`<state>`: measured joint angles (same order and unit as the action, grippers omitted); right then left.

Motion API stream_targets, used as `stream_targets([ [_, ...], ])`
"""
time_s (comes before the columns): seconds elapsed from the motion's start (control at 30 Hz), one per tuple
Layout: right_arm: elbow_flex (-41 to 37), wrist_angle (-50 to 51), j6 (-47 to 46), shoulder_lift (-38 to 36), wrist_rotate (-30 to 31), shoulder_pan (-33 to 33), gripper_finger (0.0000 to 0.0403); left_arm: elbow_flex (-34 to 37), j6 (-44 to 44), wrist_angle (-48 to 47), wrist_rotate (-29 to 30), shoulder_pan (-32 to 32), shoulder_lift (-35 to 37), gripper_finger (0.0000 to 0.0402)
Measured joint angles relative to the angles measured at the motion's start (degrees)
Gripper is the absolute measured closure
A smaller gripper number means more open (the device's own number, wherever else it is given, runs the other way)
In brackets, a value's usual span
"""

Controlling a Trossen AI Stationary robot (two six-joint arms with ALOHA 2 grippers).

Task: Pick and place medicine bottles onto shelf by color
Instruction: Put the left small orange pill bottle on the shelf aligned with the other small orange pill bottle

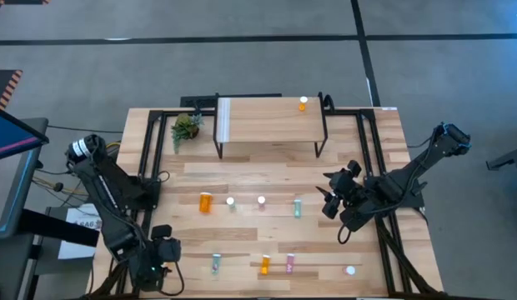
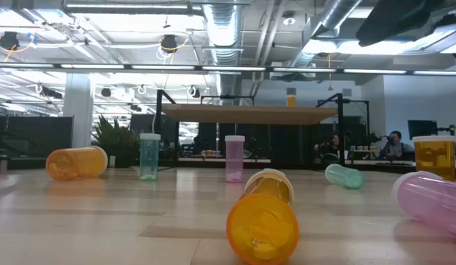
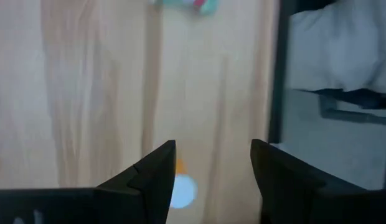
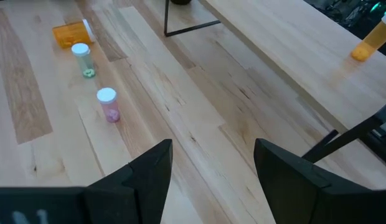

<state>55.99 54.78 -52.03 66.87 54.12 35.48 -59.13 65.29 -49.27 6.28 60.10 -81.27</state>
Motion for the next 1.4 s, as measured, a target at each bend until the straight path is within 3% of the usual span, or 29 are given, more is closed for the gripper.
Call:
stream_targets([
  [0.27, 0.0, -0.5, 0.0, 0.0, 0.0, 0.0, 0.0155, 0.3, -1.9, -1.2, -5.9, 0.0, -5.3, 0.0204],
  [1.4, 0.0, -0.6, 0.2, 0.0, -0.1, 0.0, 0.0155, 0.2, -1.1, -5.8, -2.8, 3.8, -5.5, 0.0204],
])
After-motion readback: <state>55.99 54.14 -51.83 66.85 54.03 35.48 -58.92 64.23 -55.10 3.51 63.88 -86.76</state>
